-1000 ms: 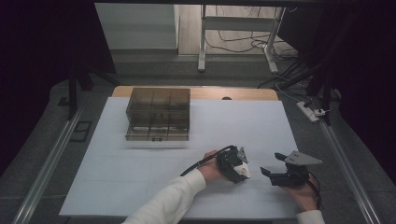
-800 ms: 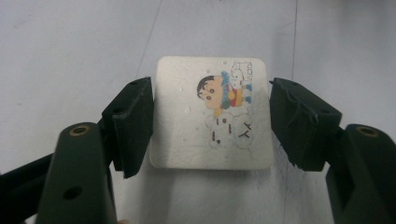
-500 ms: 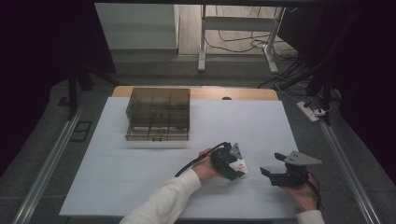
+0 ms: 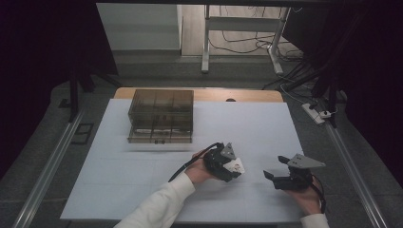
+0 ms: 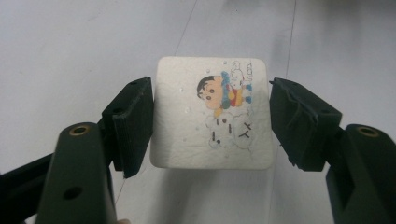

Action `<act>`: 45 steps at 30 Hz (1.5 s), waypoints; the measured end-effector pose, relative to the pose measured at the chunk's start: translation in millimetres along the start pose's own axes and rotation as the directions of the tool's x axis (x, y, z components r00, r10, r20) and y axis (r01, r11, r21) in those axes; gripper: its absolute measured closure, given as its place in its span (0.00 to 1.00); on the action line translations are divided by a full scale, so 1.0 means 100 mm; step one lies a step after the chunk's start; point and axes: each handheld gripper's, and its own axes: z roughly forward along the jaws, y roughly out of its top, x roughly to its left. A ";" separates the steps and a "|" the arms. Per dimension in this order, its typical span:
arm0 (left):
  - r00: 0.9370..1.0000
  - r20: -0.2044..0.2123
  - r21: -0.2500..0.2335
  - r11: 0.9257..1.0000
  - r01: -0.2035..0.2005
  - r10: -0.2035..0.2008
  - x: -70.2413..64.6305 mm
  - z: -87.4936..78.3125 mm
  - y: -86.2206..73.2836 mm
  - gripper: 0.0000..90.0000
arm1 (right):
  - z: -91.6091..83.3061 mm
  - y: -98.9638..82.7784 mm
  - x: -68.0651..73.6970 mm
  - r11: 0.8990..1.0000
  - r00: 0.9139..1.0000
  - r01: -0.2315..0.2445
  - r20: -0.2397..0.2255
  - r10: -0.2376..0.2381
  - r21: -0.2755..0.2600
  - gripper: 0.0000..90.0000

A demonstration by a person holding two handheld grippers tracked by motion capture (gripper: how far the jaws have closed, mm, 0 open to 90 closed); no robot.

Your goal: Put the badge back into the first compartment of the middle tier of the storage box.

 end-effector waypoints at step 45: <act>0.993 -0.073 -0.089 0.992 0.085 -0.092 0.19 -0.81 -0.45 0.36 | 0.05 0.02 0.14 1.000 1.000 0.020 -0.001 -0.020 -0.002 0.17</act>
